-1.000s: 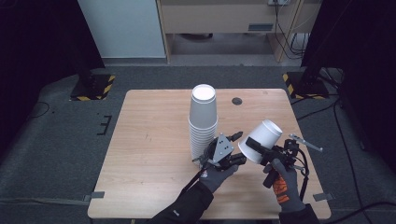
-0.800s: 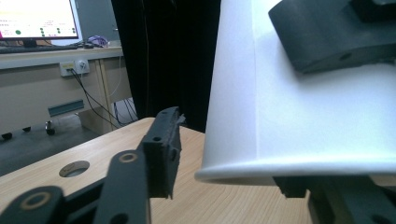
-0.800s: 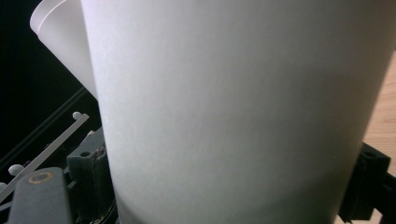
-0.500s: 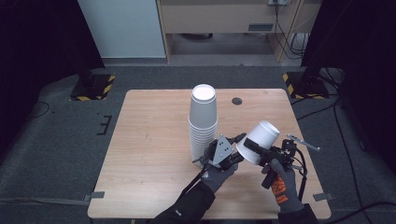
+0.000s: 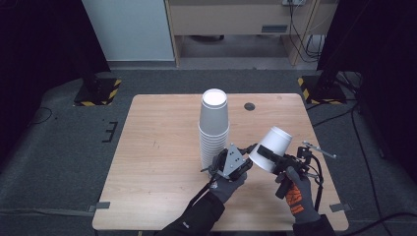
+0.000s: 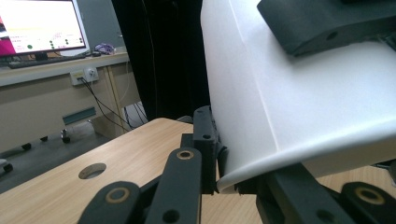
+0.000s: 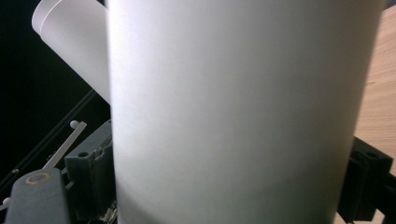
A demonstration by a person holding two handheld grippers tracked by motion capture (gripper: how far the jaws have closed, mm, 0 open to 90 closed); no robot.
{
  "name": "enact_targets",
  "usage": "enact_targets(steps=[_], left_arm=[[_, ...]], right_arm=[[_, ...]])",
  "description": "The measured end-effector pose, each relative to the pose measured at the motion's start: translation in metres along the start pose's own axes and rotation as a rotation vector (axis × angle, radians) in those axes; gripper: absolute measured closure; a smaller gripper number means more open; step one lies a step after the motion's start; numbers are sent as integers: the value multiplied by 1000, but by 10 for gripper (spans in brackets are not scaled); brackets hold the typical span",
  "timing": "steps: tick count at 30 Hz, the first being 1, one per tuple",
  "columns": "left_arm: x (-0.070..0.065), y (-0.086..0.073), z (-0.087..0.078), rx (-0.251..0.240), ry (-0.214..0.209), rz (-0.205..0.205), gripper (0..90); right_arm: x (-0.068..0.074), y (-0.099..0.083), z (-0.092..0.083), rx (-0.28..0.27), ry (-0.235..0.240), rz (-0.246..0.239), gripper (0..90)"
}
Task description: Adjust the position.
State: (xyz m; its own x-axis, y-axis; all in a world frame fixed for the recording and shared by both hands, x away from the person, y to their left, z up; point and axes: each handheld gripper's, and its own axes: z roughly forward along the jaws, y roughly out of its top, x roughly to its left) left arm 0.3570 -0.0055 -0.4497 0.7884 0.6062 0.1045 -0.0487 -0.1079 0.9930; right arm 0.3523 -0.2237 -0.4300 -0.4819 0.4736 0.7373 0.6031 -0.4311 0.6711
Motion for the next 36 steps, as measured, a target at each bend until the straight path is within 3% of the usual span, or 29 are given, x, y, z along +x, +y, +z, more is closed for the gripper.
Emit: enact_targets(steps=[16,30,34,36], left_arm=[[1,1,-13,17,1,8,845],[-1,5,-23,44,-40,8,856],[0,6,-28,52,-66,4,860],[0,6,-31,59,-82,-2,861]], right_arm=[[-2,1,3,-8,7,1,93],[-9,6,-2,-49,5,17,59],[-11,7,-4,-70,-25,9,84],[-14,8,-7,-102,-65,-4,111]])
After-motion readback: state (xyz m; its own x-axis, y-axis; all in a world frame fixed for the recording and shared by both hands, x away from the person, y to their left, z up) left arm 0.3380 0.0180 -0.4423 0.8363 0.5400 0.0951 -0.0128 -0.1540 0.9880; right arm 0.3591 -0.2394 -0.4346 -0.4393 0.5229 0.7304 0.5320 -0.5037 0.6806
